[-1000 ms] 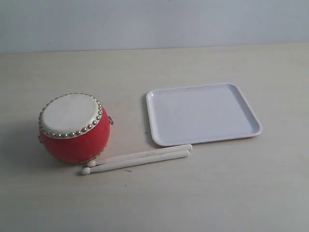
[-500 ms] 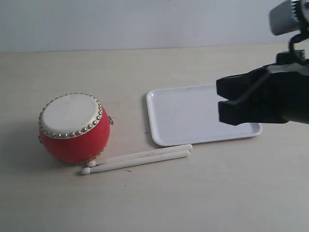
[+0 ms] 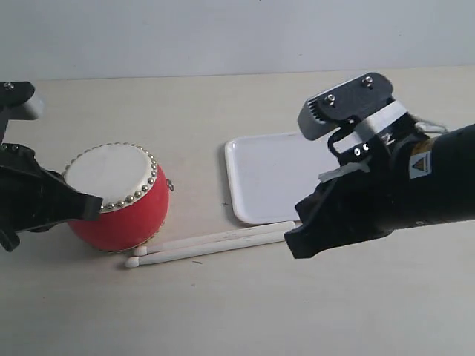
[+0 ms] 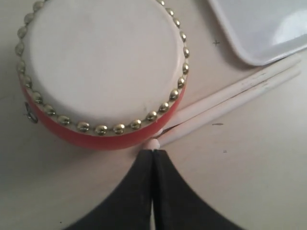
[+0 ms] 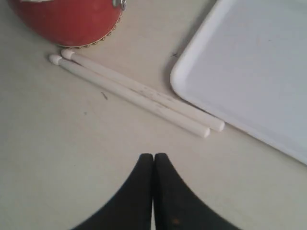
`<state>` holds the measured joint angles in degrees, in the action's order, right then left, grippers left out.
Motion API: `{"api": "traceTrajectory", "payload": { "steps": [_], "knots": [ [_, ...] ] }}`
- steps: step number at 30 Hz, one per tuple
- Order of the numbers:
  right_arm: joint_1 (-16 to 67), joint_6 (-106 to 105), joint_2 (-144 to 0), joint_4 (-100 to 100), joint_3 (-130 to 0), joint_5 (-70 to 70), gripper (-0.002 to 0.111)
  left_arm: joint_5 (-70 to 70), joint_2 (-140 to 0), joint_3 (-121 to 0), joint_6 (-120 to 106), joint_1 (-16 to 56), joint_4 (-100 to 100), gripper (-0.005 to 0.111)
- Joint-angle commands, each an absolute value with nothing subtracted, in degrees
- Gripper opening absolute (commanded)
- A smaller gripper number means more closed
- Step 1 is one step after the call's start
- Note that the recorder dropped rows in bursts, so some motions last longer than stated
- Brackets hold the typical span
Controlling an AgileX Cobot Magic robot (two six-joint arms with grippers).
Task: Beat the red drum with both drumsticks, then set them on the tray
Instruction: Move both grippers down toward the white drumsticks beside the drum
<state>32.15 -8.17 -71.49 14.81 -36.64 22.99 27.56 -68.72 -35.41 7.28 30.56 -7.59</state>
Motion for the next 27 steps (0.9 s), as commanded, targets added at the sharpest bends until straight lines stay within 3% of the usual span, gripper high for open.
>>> {"api": "traceTrajectory", "payload": {
  "steps": [1, 6, 12, 27],
  "knots": [
    [32.36, -21.91, -79.06, 27.29, -37.07, 17.72, 0.0, 28.18, -68.87, -34.11, 0.0, 30.96, -16.17, 0.0],
    [32.36, -21.55, -83.02, 27.54, -40.9, 15.76, 0.0, 19.91, -71.87, -29.16, -16.37, 35.04, -33.85, 0.0],
    [32.36, -21.02, -88.03, 27.67, -48.1, 19.66, 0.0, 13.57, -79.37, -29.52, -17.21, 41.33, -33.97, 0.0],
    [32.36, -30.24, -106.34, 33.97, -59.79, 21.7, 0.0, 4.69, -89.65, -29.52, -17.62, 44.1, -35.28, 0.0]
  ]
}}
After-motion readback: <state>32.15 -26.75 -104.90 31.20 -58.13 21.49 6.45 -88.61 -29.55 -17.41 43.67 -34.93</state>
